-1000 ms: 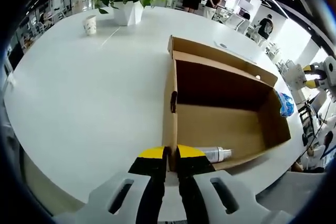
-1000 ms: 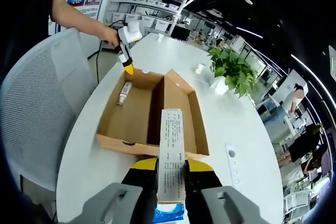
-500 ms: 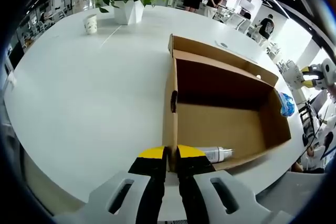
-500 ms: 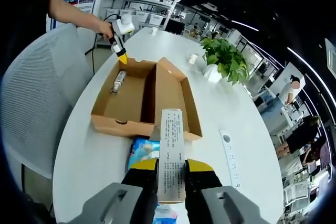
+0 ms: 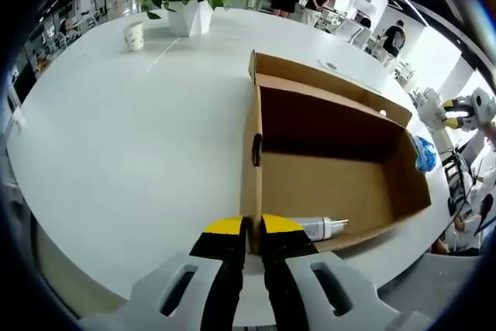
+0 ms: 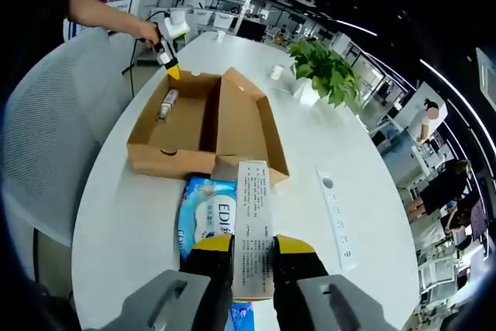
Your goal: Operate the shoe box by opening the lid, removing the specified soft item, and placing it in the target area until the item is outside and the box remains undamaged.
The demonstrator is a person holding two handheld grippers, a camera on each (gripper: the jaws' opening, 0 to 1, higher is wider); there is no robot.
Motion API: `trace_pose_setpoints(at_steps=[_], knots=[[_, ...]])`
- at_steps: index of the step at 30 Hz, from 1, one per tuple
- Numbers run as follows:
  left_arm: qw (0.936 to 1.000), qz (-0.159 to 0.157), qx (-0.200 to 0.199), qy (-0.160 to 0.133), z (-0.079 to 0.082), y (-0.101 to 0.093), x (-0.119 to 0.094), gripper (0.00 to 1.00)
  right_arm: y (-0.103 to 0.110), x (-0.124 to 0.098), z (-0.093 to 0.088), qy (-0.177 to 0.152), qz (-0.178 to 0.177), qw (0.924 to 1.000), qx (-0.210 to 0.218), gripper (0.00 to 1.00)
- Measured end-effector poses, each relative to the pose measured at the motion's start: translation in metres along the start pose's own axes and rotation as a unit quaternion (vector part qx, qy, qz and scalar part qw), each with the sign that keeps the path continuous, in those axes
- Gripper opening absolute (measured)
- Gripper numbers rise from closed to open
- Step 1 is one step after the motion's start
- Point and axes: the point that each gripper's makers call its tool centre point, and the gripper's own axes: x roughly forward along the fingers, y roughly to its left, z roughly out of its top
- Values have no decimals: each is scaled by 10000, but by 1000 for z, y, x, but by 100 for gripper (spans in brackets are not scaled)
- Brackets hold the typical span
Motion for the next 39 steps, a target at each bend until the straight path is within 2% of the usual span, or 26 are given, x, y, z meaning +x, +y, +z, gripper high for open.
trace_pose_setpoints(at_steps=[21,30,39], knots=[[10000,47,72,26,0,2,3,5,-15,8,-57,408,56,9991,48,15],[10000,34,68,6,0,3,3,5,-14,13,-68,553,106,9984,66,15],[10000,33,76,1,1,4,3,5,-18,15,-94,800,185,9966,91,15]])
